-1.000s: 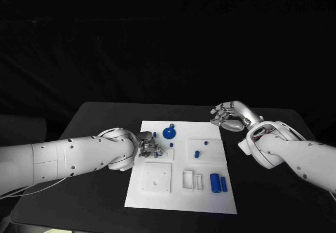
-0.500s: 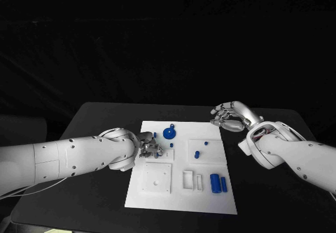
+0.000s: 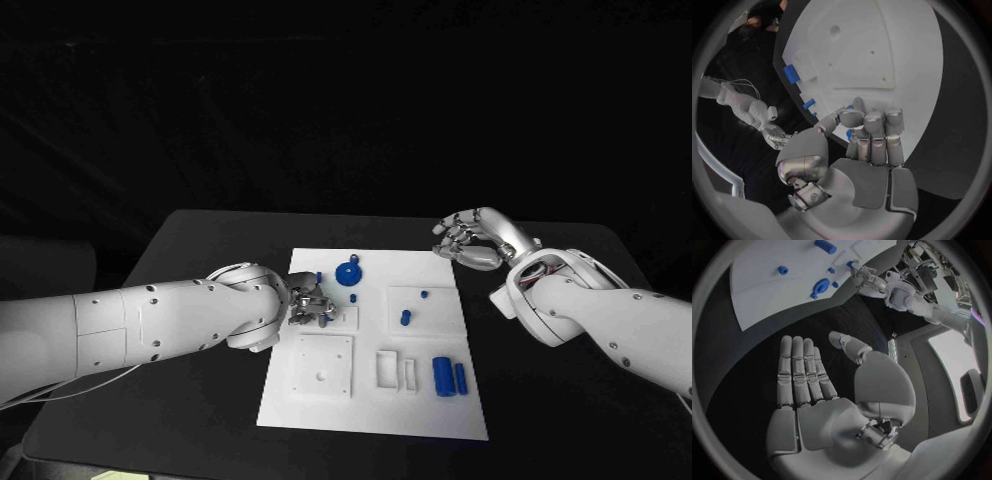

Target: Assemble the parts on the task board

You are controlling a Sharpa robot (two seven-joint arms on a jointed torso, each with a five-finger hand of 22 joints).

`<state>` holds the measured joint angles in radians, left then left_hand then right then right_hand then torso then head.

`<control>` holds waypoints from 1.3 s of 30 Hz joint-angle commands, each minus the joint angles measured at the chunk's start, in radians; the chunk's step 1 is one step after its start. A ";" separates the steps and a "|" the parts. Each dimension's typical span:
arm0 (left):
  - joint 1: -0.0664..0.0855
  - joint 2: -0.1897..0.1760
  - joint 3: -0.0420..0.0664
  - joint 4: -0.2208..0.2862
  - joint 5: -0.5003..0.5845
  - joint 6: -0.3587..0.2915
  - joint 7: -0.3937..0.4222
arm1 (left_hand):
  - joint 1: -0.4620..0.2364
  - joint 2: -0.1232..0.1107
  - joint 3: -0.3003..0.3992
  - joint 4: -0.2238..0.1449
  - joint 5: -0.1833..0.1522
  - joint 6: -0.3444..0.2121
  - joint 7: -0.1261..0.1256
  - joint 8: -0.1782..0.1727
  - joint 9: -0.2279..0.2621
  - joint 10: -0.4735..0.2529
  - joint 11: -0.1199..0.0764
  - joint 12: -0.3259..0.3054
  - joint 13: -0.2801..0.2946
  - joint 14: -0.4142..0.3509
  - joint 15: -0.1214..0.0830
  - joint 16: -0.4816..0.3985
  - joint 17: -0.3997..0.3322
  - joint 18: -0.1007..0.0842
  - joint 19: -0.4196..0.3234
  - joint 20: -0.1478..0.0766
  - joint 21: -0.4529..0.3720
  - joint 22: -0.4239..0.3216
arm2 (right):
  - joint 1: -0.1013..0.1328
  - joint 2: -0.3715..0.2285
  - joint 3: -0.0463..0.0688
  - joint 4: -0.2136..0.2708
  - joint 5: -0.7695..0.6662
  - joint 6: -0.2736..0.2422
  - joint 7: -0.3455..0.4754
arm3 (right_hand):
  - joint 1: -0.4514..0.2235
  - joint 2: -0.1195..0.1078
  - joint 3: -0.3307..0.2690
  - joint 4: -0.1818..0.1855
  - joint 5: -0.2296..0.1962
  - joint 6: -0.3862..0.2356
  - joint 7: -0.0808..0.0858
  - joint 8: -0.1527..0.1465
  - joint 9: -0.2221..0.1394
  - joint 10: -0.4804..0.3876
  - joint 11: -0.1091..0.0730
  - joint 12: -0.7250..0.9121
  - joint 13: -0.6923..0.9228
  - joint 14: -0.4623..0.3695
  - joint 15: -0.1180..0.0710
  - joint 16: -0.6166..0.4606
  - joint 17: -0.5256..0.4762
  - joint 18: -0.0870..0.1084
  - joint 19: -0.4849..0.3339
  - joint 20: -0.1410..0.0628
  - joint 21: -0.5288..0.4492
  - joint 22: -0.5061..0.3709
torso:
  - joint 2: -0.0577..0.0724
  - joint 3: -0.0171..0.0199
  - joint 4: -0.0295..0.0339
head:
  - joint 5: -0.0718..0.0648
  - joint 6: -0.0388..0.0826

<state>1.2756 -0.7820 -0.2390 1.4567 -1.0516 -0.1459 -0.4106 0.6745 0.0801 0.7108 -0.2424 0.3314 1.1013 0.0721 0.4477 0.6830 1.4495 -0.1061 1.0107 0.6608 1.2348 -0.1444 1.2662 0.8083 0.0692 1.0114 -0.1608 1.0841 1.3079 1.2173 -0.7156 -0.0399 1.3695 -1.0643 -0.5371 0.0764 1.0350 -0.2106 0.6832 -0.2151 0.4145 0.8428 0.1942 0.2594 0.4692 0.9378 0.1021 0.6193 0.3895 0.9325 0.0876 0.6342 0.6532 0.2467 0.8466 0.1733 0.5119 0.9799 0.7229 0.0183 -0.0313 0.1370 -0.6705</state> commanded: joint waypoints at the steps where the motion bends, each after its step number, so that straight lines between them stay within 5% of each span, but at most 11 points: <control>1: -0.003 0.007 -0.002 0.002 -0.005 0.033 -0.008 | -0.010 -0.004 0.000 0.008 -0.005 0.147 -0.095 0.007 -0.002 -0.033 -0.023 0.006 -0.001 0.003 -0.004 0.007 -0.002 0.016 -0.008 -0.077 0.005 0.012 | 0.000 0.001 0.000 0.000 -0.001 0.011 0.003 | -0.003 0.004 -0.005 -0.002 0.006 0.007 0.000 0.003 -0.002 -0.008 0.004 0.007 -0.003 -0.007 0.002 0.005 -0.003 0.015 -0.005 0.004 -0.005 0.002 | 0.000 -0.0006 -0.0005 | -0.002 0.000; 15: -0.003 0.011 -0.002 -0.005 -0.005 0.043 -0.013 | -0.019 -0.019 -0.005 0.029 -0.029 0.146 -0.094 0.012 -0.004 -0.034 -0.021 0.012 -0.006 0.001 -0.004 0.009 -0.004 0.017 -0.010 -0.076 0.006 0.012 | 0.000 0.001 0.000 0.000 -0.001 0.012 0.003 | -0.005 0.005 -0.005 0.000 0.010 0.007 -0.001 0.004 -0.005 -0.010 0.004 0.010 -0.007 -0.010 0.003 0.006 -0.005 0.015 -0.008 0.004 -0.005 0.004 | 0.000 -0.0011 -0.0002 | -0.002 0.000; 16: -0.003 0.011 -0.002 -0.005 -0.005 0.042 -0.013 | -0.020 -0.029 -0.007 0.042 -0.093 0.144 -0.094 0.013 -0.006 -0.035 -0.020 0.014 -0.009 0.000 -0.005 0.009 -0.005 0.019 -0.010 -0.077 0.007 0.011 | 0.000 0.001 0.000 0.000 -0.001 0.013 0.003 | -0.005 0.005 -0.005 0.000 0.010 0.007 -0.001 0.004 -0.005 -0.010 0.004 0.010 -0.008 -0.010 0.003 0.006 -0.005 0.015 -0.008 0.004 -0.005 0.004 | 0.000 -0.0011 -0.0002 | -0.002 0.000; 19: -0.003 0.011 -0.002 -0.006 -0.005 0.036 -0.016 | -0.020 -0.073 -0.006 0.083 -0.200 0.140 -0.093 0.016 -0.011 -0.039 -0.021 0.018 -0.019 -0.003 -0.007 0.009 -0.010 0.021 -0.013 -0.078 0.007 0.010 | 0.000 0.001 0.000 0.001 -0.001 0.012 0.003 | -0.005 0.005 -0.005 0.000 0.011 0.007 -0.001 0.004 -0.005 -0.010 0.004 0.010 -0.008 -0.010 0.003 0.007 -0.006 0.015 -0.009 0.004 -0.005 0.005 | 0.000 -0.0014 -0.0003 | -0.002 0.000; 22: -0.003 0.011 -0.002 -0.007 -0.005 0.028 -0.018 | -0.024 -0.115 -0.009 0.120 -0.273 0.138 -0.093 0.019 -0.014 -0.040 -0.021 0.020 -0.026 -0.005 -0.009 0.009 -0.014 0.023 -0.016 -0.078 0.006 0.009 | 0.000 0.002 0.000 0.000 -0.001 0.012 0.003 | -0.004 0.004 -0.005 -0.001 0.012 0.007 -0.001 0.005 -0.006 -0.011 0.004 0.011 -0.009 -0.011 0.003 0.007 -0.006 0.015 -0.009 0.004 -0.005 0.005 | 0.000 -0.0013 -0.0004 | -0.002 0.002; 31: -0.003 0.011 -0.001 -0.009 -0.005 0.018 -0.018 | -0.033 -0.228 -0.010 0.192 -0.283 0.131 -0.092 0.025 -0.012 -0.043 -0.020 0.023 -0.033 -0.010 -0.010 0.012 -0.017 0.027 -0.017 -0.080 0.006 0.007 | 0.000 0.002 0.000 -0.002 -0.001 0.013 0.003 | -0.004 0.004 -0.006 -0.002 0.013 0.006 -0.001 0.005 -0.007 -0.012 0.004 0.012 -0.011 -0.012 0.003 0.008 -0.007 0.015 -0.010 0.004 -0.005 0.006 | 0.000 -0.0014 -0.0006 | -0.004 0.003; 39: -0.003 0.007 -0.001 -0.008 -0.005 0.007 -0.017 | -0.007 -0.285 0.006 0.244 -0.283 0.125 -0.090 0.030 -0.009 -0.043 -0.018 0.024 -0.038 -0.014 -0.010 0.013 -0.020 0.027 -0.018 -0.080 0.008 0.005 | 0.000 0.002 0.000 -0.003 -0.001 0.013 0.005 | -0.004 0.003 -0.006 -0.003 0.014 0.005 0.000 0.004 -0.008 -0.013 0.005 0.013 -0.013 -0.013 0.004 0.008 -0.008 0.015 -0.012 0.005 -0.005 0.007 | 0.001 -0.0012 -0.0012 | 0.002 0.003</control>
<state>1.2728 -0.7761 -0.2406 1.4456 -1.0558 -0.1293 -0.4285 0.6673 -0.1981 0.7154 -0.0026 0.0531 1.2323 -0.0165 0.4756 0.6727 1.4067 -0.1236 1.0304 0.6239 1.2272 -0.1519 1.2748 0.7894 0.0858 0.9986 -0.1555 1.0879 1.3075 1.2173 -0.7141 -0.0399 1.3665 -1.0642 -0.5355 0.0755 1.0350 -0.2106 0.6805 -0.2179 0.4222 0.8429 0.1940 0.2594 0.4626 0.9309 0.1090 0.6271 0.3781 0.9285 0.0909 0.6381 0.6462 0.2466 0.8431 0.1767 0.5119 0.9855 0.7229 0.0170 -0.0317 0.1357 -0.6681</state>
